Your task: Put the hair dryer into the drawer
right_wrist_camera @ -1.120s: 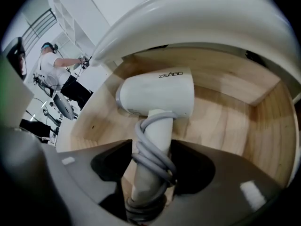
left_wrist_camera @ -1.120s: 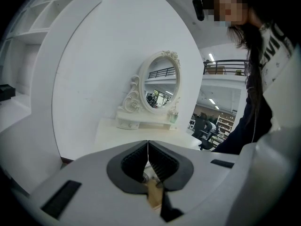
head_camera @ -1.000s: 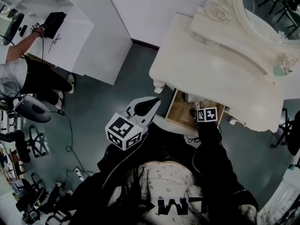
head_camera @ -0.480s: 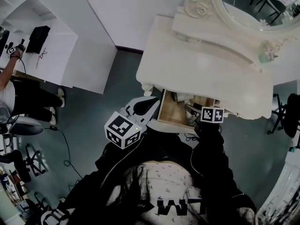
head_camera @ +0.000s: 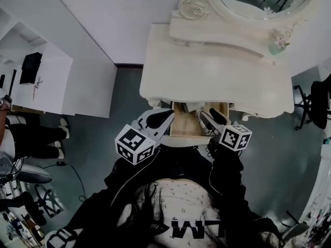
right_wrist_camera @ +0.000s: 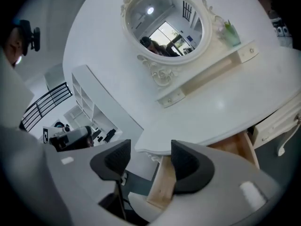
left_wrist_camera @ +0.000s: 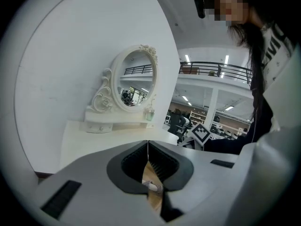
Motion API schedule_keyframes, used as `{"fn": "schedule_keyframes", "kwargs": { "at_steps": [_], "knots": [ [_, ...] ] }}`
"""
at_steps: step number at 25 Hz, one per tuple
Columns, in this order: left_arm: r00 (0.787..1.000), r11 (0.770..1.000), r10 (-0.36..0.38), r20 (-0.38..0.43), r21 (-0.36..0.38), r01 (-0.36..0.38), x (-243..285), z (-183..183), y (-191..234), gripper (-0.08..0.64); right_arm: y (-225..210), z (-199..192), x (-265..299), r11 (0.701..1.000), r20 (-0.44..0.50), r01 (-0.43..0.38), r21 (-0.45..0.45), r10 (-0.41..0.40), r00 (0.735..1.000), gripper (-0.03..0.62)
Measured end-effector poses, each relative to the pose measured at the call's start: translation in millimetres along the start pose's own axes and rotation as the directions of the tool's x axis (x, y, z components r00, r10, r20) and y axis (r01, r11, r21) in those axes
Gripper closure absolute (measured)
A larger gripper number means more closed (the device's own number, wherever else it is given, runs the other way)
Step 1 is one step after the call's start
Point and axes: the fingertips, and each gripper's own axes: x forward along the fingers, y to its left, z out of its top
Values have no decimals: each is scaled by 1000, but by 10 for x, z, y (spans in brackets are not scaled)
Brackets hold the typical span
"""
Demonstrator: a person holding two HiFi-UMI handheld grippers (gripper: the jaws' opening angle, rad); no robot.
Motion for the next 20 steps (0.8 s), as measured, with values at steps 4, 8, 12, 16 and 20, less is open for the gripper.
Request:
{"fn": "schedule_keyframes", "kwargs": {
  "at_steps": [4,8,12,16,20],
  "knots": [
    [998,998,-58,-18,12,58,70,-26,-86,560,232,121,-210,1000,116,15,5,-16,993,314],
    [992,992,-121,-38,17,122,177,-73,-185,560,360,103,-401,997,160,67,-32,-61,985,314],
    [978,979,-200,-58,22,201,325,-135,-364,560,399,33,-633,990,198,133,-49,-121,973,314],
    [965,967,-252,-78,27,254,434,-195,-533,560,399,-45,-795,986,221,164,-34,-153,963,316],
    [957,960,-275,-92,24,278,466,-253,-661,560,380,-152,-911,982,212,187,-30,-177,961,324]
  ]
}}
